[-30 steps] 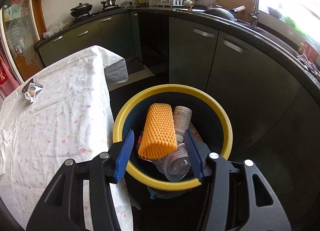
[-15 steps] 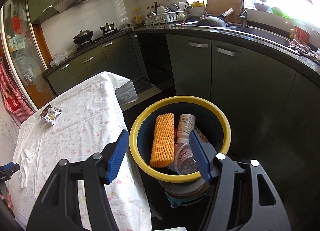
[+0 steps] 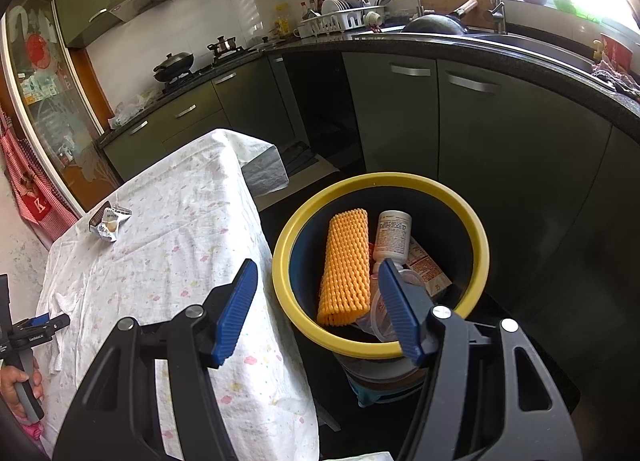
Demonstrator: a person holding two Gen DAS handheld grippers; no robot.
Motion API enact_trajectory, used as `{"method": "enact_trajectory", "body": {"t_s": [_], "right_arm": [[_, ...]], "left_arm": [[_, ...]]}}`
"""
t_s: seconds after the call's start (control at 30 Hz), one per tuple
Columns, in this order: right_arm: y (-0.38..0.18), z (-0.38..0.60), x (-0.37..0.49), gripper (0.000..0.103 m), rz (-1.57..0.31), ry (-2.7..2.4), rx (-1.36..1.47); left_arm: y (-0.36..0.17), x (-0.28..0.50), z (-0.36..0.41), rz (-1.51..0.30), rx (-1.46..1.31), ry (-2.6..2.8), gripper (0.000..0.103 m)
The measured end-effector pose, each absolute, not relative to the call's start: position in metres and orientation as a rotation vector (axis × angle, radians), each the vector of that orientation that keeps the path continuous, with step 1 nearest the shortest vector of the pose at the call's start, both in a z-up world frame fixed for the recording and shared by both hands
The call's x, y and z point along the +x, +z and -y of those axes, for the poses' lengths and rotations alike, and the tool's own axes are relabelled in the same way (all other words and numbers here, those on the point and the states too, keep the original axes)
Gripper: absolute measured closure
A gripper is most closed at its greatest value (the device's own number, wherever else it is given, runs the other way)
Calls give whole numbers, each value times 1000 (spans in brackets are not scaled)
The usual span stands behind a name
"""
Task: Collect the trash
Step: 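Move the left gripper to the white cloth and close on it, then carry the white cloth over the bin and open the left gripper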
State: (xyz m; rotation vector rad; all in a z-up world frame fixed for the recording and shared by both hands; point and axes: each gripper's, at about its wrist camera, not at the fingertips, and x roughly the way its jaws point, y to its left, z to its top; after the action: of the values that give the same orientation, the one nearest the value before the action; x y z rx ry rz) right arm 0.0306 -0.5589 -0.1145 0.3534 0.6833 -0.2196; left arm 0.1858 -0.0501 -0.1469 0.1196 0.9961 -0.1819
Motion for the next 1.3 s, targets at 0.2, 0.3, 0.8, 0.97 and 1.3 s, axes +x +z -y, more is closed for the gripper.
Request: {"method": "enact_trajectory", "body": {"t_s": [0.2, 0.3, 0.8, 0.97, 1.3], "right_arm": [[-116, 559, 32, 43, -690, -217, 358], [-117, 557, 33, 42, -695, -212, 358], [-120, 560, 31, 41, -694, -205, 374], [-117, 563, 24, 41, -676, -213, 379], [-110, 594, -8, 41, -617, -295, 413]], "left_arm": [[-145, 183, 57, -975, 135, -201, 40], [-143, 183, 58, -962, 128, -203, 59], [-105, 159, 84, -854, 159, -306, 90], [-73, 146, 116, -801, 209, -402, 90], [-20, 139, 251, -743, 317, -752, 90]]}}
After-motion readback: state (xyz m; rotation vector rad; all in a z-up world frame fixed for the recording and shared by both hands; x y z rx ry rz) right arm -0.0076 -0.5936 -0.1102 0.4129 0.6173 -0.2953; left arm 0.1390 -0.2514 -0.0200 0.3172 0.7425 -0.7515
